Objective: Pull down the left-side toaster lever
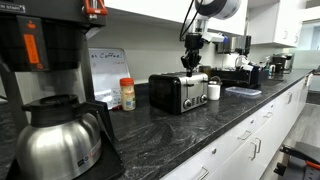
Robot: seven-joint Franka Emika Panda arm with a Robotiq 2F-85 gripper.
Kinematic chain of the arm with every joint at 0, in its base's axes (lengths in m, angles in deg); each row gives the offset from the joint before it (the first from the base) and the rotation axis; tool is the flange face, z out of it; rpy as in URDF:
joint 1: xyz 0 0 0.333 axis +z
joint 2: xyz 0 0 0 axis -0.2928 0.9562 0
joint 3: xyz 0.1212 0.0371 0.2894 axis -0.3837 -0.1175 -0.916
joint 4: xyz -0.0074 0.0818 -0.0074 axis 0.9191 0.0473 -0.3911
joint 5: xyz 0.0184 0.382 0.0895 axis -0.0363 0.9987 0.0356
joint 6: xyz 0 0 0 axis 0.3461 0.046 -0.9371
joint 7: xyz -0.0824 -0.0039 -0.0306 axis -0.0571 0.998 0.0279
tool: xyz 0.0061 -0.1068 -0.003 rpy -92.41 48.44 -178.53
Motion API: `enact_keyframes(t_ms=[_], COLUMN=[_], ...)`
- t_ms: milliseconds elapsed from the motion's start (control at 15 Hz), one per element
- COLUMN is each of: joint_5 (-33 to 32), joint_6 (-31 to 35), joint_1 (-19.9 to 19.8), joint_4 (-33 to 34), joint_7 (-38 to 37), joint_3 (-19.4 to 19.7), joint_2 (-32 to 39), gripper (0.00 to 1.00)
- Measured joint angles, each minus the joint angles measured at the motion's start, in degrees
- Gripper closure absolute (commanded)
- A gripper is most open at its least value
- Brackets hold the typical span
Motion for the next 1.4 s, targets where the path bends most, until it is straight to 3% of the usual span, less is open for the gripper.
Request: enact_keyframes(t_ms=[133, 200, 267, 400, 933, 1067, 1400], joint_5=[-0.1, 0.0, 0.0, 0.0, 0.4, 0.4, 0.4], joint_6=[-4.0, -6.2, -8.5, -12.9, -27.0, -30.5, -37.2], joint_1=[0.2, 0.4, 0.6, 1.2, 3.0, 3.1, 3.2], joint_4=[1.4, 2.0, 2.6, 3.2, 3.3, 3.3, 3.4], joint_7=[0.1, 0.1, 0.1, 0.1, 0.1, 0.1, -0.4], joint_3=[-0.1, -0.1, -0.2, -0.6, -1.7, -1.9, -2.6], joint_2=[-1.2, -2.1, -3.1, -5.5, -17.7, -20.8, -26.8], gripper=[1.00, 0.74, 0.73, 0.61, 0.05, 0.00, 0.00])
